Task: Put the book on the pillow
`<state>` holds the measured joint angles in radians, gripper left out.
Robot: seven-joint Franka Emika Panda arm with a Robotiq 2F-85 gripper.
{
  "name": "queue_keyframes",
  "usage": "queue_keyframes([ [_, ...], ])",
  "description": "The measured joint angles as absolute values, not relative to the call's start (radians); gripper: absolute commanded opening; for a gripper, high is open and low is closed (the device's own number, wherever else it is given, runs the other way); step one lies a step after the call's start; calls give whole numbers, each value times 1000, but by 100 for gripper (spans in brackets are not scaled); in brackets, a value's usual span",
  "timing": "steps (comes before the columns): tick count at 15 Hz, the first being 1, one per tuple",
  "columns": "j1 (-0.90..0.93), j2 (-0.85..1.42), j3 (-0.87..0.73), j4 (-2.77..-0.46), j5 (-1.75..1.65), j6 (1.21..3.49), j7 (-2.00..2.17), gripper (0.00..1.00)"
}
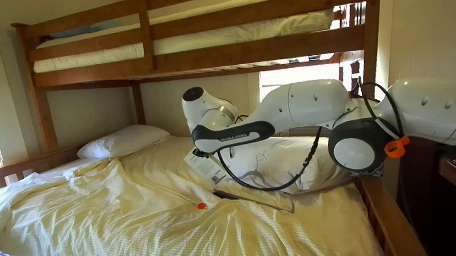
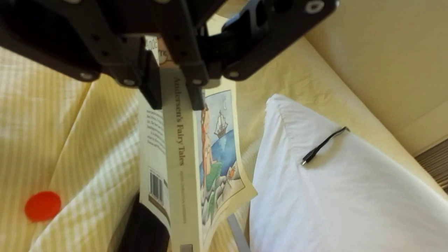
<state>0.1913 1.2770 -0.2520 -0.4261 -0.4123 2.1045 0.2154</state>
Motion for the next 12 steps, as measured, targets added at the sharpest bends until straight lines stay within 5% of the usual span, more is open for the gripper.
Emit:
queue_keyframes([
  [12,206,1242,-573,-443,-633,2037,358,6],
])
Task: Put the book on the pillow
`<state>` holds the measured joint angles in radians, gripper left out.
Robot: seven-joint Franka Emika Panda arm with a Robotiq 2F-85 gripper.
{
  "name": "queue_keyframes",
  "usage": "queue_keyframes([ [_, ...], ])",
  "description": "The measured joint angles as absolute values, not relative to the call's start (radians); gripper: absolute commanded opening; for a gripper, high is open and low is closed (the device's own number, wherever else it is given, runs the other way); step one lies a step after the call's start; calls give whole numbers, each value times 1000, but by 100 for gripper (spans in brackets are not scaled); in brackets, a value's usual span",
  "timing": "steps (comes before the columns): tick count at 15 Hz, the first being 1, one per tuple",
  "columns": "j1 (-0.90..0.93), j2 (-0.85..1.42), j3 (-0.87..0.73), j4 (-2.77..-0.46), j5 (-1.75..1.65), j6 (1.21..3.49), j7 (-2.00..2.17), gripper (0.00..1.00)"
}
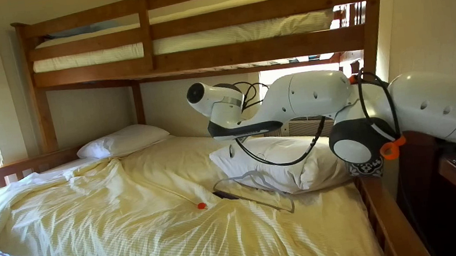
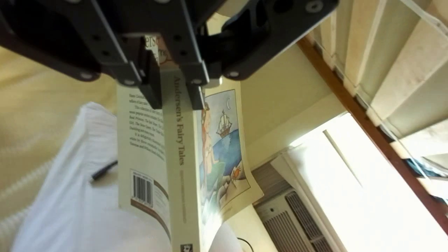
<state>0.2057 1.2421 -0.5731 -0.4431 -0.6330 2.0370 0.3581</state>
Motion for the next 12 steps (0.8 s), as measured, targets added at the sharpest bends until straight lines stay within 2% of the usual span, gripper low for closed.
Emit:
queue_keyframes([
  [9,81,1322,-634,-455,-703,1713,399,6],
  [10,74,1334,-632,-455,-703,1676,399,48],
  [12,64,1356,-620,-455,-703,1604,399,56],
])
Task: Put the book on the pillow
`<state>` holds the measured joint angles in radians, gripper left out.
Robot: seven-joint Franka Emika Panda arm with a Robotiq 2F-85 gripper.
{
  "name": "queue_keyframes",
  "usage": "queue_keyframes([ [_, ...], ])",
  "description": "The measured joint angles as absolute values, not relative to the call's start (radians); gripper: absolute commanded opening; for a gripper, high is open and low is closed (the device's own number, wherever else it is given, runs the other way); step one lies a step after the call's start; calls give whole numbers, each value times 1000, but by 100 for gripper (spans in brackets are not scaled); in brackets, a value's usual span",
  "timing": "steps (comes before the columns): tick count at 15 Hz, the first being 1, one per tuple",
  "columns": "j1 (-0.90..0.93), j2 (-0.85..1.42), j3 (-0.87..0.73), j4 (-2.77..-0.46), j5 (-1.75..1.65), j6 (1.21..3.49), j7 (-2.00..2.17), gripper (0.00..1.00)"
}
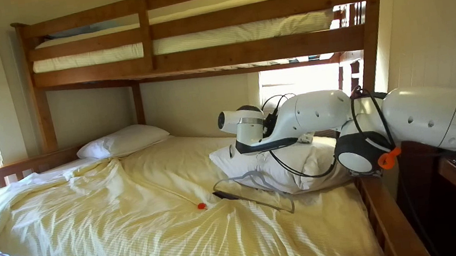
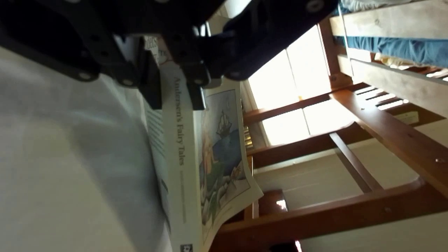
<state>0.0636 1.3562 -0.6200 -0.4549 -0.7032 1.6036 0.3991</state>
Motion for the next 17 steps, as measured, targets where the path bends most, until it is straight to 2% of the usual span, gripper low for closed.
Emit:
queue_keyframes([
  [5,81,1380,-561,-452,-703,1495,400,91],
  [7,104,1371,-524,-442,-700,1493,419,100],
  [13,210,1256,-382,-412,-634,1497,457,100],
  [17,219,1179,-313,-408,-531,1522,449,100],
])
